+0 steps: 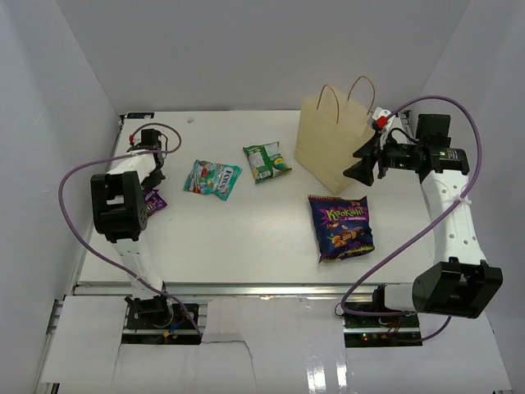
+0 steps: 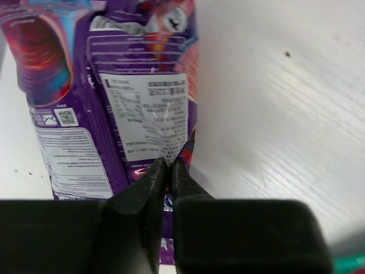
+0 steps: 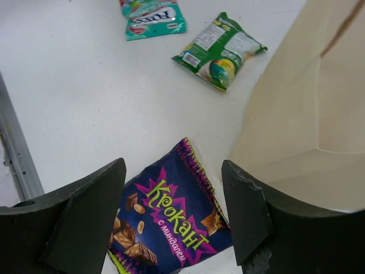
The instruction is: Place the snacks into the paper bag
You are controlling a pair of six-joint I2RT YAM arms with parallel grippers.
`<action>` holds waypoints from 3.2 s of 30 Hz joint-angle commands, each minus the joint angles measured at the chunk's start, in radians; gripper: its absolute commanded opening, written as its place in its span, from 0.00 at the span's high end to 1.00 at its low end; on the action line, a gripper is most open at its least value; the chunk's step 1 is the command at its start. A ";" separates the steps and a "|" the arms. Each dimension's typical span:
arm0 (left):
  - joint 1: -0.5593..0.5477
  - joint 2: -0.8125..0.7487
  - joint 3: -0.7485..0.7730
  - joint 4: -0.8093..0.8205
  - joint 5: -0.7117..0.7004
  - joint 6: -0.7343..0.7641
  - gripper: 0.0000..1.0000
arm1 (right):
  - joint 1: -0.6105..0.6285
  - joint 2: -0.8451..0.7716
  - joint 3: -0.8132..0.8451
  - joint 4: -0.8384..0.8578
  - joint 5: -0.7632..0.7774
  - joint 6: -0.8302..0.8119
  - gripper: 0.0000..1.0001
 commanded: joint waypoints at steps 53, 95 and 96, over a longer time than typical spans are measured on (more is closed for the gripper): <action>-0.386 -0.791 -0.683 0.716 1.310 -0.417 0.84 | 0.781 0.413 -0.071 0.750 0.532 1.403 0.92; -0.342 -1.012 -0.692 0.083 0.412 -0.472 0.02 | 0.091 0.423 0.446 0.674 0.073 0.205 0.86; -0.337 -1.005 -0.689 0.050 0.376 -0.519 0.02 | 0.091 0.420 0.437 0.663 0.076 0.197 0.80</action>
